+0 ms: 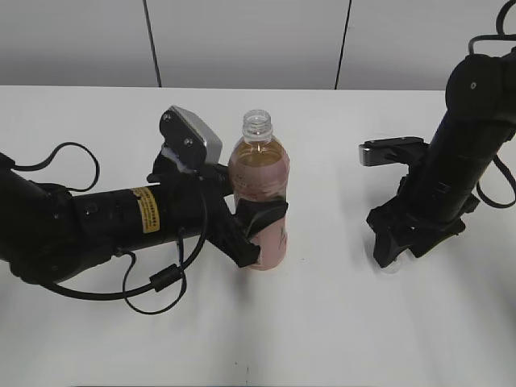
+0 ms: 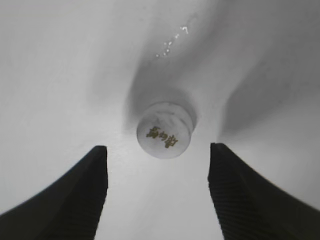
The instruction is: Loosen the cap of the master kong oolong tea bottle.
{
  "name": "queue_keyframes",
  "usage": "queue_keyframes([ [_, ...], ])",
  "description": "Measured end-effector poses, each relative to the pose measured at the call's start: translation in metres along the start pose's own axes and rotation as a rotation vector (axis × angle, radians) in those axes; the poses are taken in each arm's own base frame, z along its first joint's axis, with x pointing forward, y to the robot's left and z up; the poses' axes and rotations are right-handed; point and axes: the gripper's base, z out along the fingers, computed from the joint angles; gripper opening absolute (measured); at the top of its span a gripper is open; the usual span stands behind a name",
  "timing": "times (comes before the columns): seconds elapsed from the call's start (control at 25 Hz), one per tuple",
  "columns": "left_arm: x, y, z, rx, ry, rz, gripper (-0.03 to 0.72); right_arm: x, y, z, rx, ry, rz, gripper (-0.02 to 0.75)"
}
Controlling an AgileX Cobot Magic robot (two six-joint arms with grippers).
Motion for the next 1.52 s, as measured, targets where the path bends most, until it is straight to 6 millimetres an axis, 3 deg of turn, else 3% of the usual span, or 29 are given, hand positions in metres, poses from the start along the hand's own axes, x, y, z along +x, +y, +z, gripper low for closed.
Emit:
queue_keyframes([
  [0.28,-0.005,0.000,0.001,0.006,-0.047,-0.011,0.542,0.000,0.003,-0.009,-0.008,-0.022,0.006,0.482],
  [0.64,0.002,-0.005,-0.007,0.014,-0.034,-0.032,0.553,0.005,0.012,-0.044,-0.003,-0.089,-0.011,0.482],
  [0.96,-0.006,-0.017,-0.037,0.001,-0.048,-0.036,0.553,0.015,0.020,-0.072,-0.002,-0.103,-0.021,0.482],
  [1.28,-0.032,-0.025,-0.073,-0.057,-0.124,-0.018,0.553,0.029,0.027,-0.096,-0.001,-0.095,-0.028,0.482],
  [1.4,-0.042,-0.016,-0.085,-0.145,-0.123,-0.043,0.553,0.030,0.028,-0.100,0.000,-0.101,-0.030,0.482],
  [1.52,-0.048,0.007,-0.103,-0.309,-0.143,-0.145,0.553,0.030,0.028,-0.100,0.000,-0.101,-0.029,0.482],
])
